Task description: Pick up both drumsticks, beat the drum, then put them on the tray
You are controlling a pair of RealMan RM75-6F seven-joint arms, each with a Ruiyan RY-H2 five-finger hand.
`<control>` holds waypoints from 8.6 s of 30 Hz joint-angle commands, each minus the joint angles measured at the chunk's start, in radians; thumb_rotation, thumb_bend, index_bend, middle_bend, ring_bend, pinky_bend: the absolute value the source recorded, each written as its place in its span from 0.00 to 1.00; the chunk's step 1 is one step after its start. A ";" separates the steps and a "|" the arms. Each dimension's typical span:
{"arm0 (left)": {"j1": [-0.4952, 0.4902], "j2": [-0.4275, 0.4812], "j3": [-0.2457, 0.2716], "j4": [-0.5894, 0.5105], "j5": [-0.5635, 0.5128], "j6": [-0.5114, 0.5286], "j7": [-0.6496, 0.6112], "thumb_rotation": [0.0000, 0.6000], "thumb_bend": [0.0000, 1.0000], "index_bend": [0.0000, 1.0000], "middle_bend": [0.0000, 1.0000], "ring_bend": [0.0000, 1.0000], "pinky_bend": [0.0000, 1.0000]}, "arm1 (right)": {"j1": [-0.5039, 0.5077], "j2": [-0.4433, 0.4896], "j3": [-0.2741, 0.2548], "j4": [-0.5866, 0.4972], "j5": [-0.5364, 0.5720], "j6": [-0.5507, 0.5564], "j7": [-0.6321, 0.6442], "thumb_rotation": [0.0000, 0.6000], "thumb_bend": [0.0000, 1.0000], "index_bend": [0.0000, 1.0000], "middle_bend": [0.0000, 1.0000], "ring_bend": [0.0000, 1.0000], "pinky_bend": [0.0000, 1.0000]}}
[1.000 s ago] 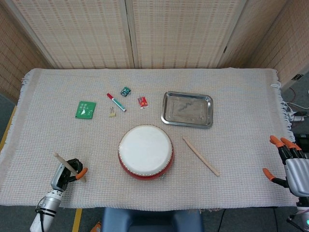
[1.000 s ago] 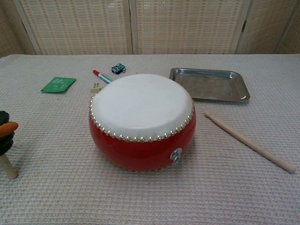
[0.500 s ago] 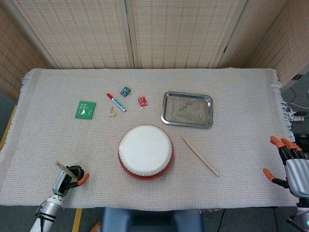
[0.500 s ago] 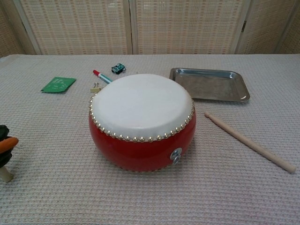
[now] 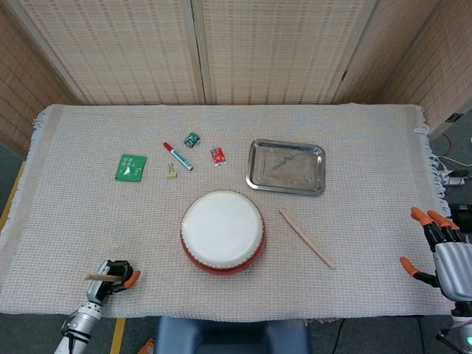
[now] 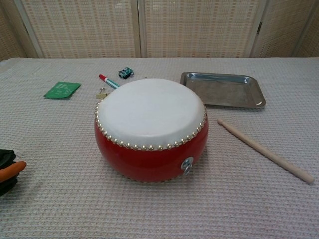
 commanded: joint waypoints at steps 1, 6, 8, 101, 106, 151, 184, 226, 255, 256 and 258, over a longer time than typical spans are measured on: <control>0.000 -0.009 -0.006 0.007 -0.005 0.002 0.003 1.00 0.41 0.89 0.94 0.86 0.90 | -0.001 0.001 0.000 -0.001 0.000 0.002 -0.001 1.00 0.15 0.08 0.18 0.03 0.16; -0.002 -0.022 -0.009 0.024 -0.008 -0.004 0.012 1.00 0.49 0.93 0.98 0.90 1.00 | -0.001 0.001 0.002 0.000 0.003 0.001 0.001 1.00 0.15 0.08 0.18 0.03 0.16; -0.001 -0.028 -0.012 0.031 -0.016 -0.009 0.024 1.00 0.55 0.95 0.99 0.92 1.00 | 0.000 0.001 0.003 0.001 0.003 0.001 0.003 1.00 0.15 0.08 0.18 0.03 0.16; -0.127 0.430 -0.098 -0.289 -0.052 -0.037 0.875 1.00 0.75 1.00 1.00 1.00 1.00 | 0.549 -0.654 0.157 0.324 0.648 -0.574 -0.543 1.00 0.35 0.36 0.18 0.01 0.18; -0.123 0.432 -0.095 -0.284 -0.053 -0.036 0.867 1.00 0.74 1.00 1.00 1.00 1.00 | 0.560 -0.696 0.145 0.374 0.636 -0.563 -0.536 1.00 0.35 0.38 0.18 0.01 0.18; -0.103 0.449 -0.091 -0.326 -0.057 -0.015 0.863 1.00 0.71 1.00 1.00 1.00 1.00 | 0.386 -0.343 0.139 0.263 0.168 -0.558 0.851 1.00 0.35 0.58 0.21 0.11 0.19; -0.099 0.466 -0.086 -0.379 -0.059 -0.029 0.907 1.00 0.70 1.00 1.00 1.00 1.00 | 0.442 -0.638 -0.149 1.112 -0.205 -0.219 2.067 1.00 0.30 0.40 0.28 0.23 0.29; -0.097 0.462 -0.063 -0.339 -0.046 -0.051 0.873 1.00 0.68 1.00 1.00 1.00 1.00 | 0.533 -0.738 -0.167 1.036 -0.125 -0.378 1.779 1.00 0.12 0.99 0.81 0.75 0.68; -0.101 0.454 -0.057 -0.293 -0.034 -0.058 0.871 1.00 0.68 1.00 1.00 1.00 1.00 | 0.545 -0.720 -0.065 0.852 -0.015 -0.428 1.072 1.00 0.68 1.00 1.00 1.00 1.00; -0.104 0.456 -0.056 -0.292 -0.030 -0.058 0.878 1.00 0.68 1.00 1.00 1.00 1.00 | 0.550 -0.697 -0.063 0.819 -0.011 -0.444 1.007 1.00 0.71 1.00 1.00 1.00 1.00; -0.108 0.461 -0.056 -0.295 -0.024 -0.058 0.897 1.00 0.68 1.00 1.00 1.00 1.00 | 0.567 -0.629 -0.061 0.724 0.001 -0.488 0.850 1.00 0.73 1.00 1.00 1.00 1.00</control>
